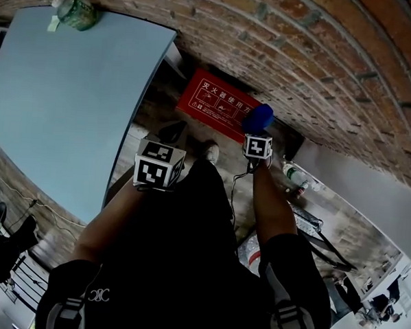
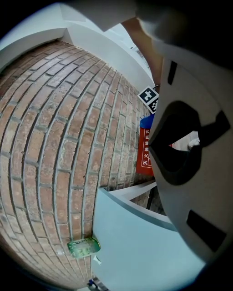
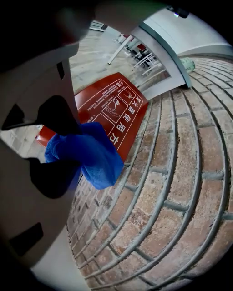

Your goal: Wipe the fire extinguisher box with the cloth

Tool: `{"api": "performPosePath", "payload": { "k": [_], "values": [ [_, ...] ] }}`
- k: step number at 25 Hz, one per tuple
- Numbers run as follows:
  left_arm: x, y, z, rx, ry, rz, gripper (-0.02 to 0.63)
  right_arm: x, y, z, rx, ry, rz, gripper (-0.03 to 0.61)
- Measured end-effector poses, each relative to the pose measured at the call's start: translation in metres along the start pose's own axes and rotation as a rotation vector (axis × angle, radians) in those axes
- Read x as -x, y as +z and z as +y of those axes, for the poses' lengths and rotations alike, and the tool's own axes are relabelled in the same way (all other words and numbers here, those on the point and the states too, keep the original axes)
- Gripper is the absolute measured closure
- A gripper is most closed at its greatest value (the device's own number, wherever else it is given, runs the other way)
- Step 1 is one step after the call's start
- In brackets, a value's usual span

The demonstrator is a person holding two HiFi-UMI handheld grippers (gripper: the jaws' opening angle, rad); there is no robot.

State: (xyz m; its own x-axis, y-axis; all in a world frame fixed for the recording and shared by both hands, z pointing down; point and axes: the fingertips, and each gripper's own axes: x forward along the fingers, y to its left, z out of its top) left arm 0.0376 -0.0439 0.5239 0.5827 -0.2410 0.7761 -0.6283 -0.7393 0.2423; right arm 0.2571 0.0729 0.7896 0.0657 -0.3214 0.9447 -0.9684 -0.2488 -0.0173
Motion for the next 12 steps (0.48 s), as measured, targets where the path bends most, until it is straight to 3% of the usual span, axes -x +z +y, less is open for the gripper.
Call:
{"api": "performPosePath", "payload": {
  "k": [12],
  "values": [
    [0.012, -0.015, 0.036, 0.012, -0.016, 0.006, 0.607, -0.012, 0.031, 0.041, 0.019, 0.0, 0.025, 0.425]
  ]
}}
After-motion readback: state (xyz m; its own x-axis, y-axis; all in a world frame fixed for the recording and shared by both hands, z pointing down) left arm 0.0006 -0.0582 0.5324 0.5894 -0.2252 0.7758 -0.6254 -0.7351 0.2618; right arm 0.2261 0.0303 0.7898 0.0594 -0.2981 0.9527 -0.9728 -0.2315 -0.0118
